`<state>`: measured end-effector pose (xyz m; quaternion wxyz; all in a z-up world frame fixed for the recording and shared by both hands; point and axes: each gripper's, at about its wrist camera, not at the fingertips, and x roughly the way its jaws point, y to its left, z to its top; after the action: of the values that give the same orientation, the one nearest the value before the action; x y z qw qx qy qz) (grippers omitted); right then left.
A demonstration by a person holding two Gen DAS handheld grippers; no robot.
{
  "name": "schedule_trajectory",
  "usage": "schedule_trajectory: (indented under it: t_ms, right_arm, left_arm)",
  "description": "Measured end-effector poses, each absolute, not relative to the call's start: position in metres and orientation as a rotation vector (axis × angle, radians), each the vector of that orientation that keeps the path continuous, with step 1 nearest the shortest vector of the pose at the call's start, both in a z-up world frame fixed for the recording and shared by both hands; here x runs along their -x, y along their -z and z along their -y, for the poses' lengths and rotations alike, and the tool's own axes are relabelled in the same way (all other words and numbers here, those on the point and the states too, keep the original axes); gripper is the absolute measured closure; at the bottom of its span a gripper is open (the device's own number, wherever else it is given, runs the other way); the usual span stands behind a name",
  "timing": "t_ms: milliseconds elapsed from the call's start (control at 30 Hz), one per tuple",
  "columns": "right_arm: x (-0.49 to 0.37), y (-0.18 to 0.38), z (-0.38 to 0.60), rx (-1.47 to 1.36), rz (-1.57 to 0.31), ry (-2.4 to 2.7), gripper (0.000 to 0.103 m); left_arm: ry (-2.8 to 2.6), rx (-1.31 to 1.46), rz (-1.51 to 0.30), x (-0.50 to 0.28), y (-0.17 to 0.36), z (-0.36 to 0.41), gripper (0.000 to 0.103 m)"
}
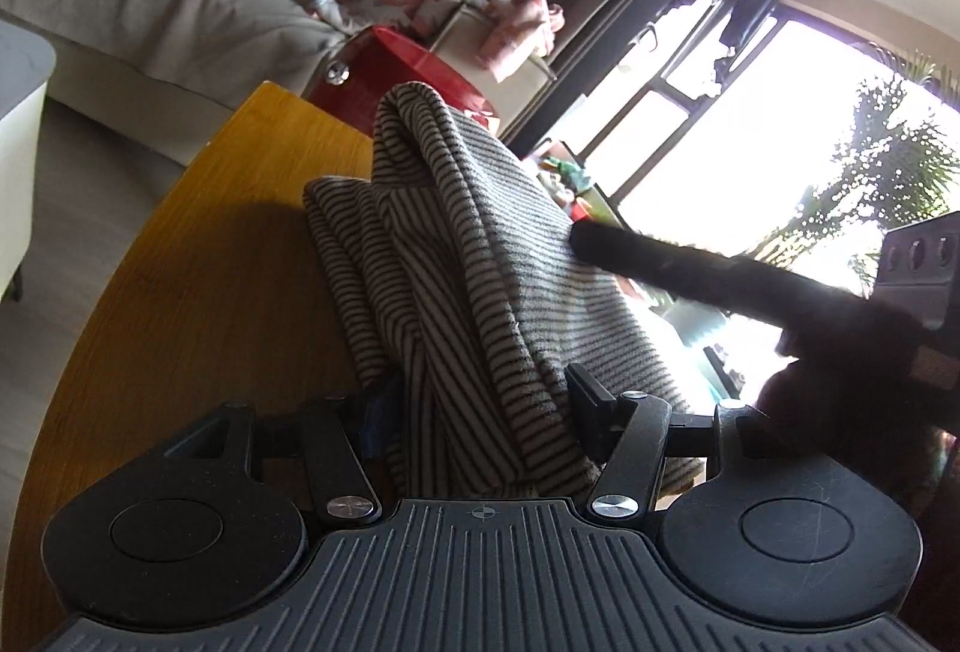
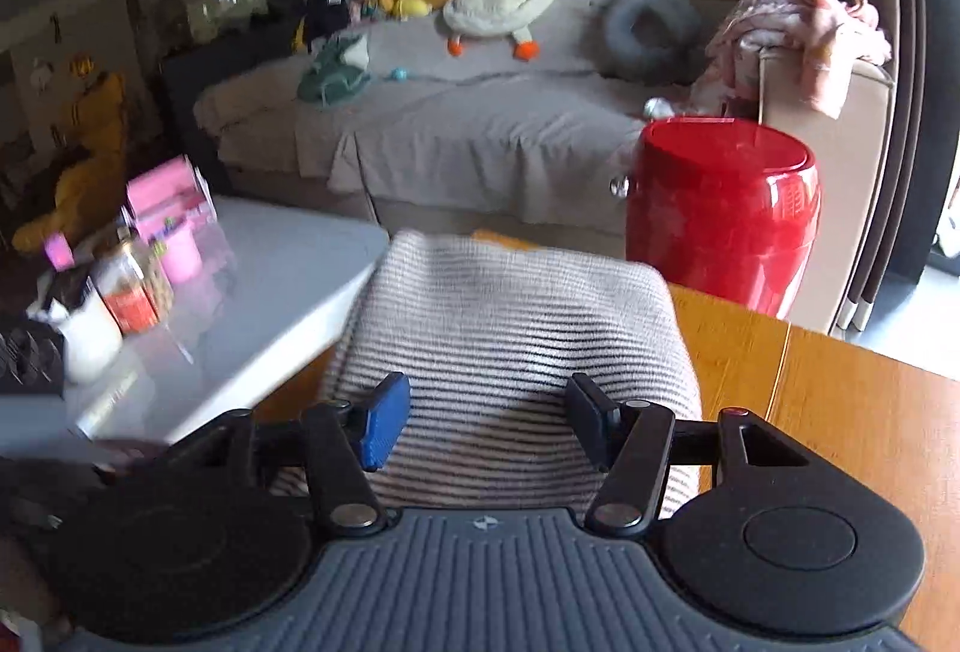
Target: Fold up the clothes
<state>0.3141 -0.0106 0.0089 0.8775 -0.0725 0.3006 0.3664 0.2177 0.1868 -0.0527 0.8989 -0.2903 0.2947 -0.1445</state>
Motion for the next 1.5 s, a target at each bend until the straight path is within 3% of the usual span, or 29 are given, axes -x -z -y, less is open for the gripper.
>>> schedule_trajectory:
  t_ms: [167,267,300,533,700,867,1000,1200,1500]
  right_arm:
    - [-0.310,-0.022,0.016,0.144,-0.622,-0.774,0.044]
    - [-0.307,-0.031,0.046,0.033,-0.596,-0.750,0.018]
    - [-0.309,-0.030,0.060,-0.025,-0.600,-0.728,0.017]
    - [-0.317,0.018,0.128,-0.330,-0.752,-0.631,0.017]
    - [-0.310,0.024,0.113,-0.406,-0.793,-0.730,0.021]
    - [-0.296,-0.009,0.112,-0.413,-0.668,-0.818,0.030]
    - [-0.300,0.008,0.112,-0.299,-0.729,-0.700,0.038]
    - [-0.298,0.032,0.119,-0.316,-0.734,-0.664,0.038]
    - [-0.293,0.033,0.117,-0.251,-0.677,-0.679,0.037]
  left_arm:
    - [0.294,0.599,-0.610,-0.218,0.053,-0.188,0.038]
    - [0.293,0.579,-0.608,-0.217,0.052,-0.185,0.037]
    - [0.294,0.580,-0.609,-0.217,0.052,-0.186,0.037]
    - [0.327,0.650,-0.629,-0.215,0.052,-0.194,0.040]
    - [0.338,0.650,-0.630,-0.216,0.054,-0.194,0.040]
    - [0.339,0.655,-0.618,-0.216,0.055,-0.193,0.040]
    - [0.343,0.638,-0.615,-0.217,0.055,-0.189,0.039]
    - [0.306,0.595,-0.593,-0.210,0.045,-0.184,0.041]
    - [0.299,0.453,-0.458,-0.215,-0.021,-0.177,0.043]
